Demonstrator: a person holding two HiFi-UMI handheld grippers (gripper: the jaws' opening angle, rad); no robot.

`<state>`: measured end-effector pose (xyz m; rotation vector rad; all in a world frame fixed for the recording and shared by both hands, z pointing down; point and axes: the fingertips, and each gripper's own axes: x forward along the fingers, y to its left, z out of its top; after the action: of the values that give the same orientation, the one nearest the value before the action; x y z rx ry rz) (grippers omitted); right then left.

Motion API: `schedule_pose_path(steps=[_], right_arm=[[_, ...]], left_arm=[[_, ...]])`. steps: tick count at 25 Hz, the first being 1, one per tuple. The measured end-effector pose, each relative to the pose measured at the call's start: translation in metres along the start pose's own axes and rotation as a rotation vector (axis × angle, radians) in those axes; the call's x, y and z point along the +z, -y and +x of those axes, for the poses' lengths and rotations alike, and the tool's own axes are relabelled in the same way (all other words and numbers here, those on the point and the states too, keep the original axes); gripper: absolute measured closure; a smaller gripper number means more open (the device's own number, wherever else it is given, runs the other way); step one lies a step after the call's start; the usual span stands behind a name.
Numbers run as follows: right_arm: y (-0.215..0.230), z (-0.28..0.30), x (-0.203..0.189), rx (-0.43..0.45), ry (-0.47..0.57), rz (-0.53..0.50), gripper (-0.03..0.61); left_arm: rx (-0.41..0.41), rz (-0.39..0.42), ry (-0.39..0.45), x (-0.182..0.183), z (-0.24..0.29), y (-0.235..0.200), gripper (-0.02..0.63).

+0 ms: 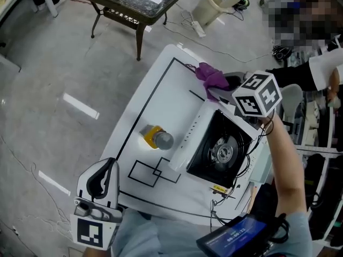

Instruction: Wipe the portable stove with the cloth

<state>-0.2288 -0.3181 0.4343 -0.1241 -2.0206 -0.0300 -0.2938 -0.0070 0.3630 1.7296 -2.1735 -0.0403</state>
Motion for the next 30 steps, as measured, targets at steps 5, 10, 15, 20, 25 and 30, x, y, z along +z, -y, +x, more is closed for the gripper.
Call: schedule_pose_path(steps=[5,10,15,20,25,30], right_arm=[[-0.006,0.013,-0.008,-0.014,-0.091,-0.075,0.425],[-0.017,0.030,-0.018,-0.010,-0.168,-0.105,0.425],[-0.026,0.029,-0.021,-0.018,-0.210,-0.132,0.425],[-0.050,0.032,-0.022,0.025,-0.257,-0.215,0.425],[-0.064,0.033,-0.029,0.051,-0.272,-0.204,0.426],[-0.079,0.033,-0.029,0.085,-0.282,-0.216,0.426]], left_arm=[[0.010,-0.025,-0.044,-0.012,-0.010,-0.007,0.595],[0.017,-0.032,-0.039,-0.021,-0.014,-0.014,0.595],[0.065,-0.045,-0.032,-0.024,-0.030,-0.020,0.595],[0.109,-0.051,-0.020,-0.030,-0.047,-0.019,0.595],[0.128,-0.059,-0.019,-0.037,-0.062,-0.012,0.595],[0.149,-0.064,-0.005,-0.038,-0.072,-0.008,0.595]])
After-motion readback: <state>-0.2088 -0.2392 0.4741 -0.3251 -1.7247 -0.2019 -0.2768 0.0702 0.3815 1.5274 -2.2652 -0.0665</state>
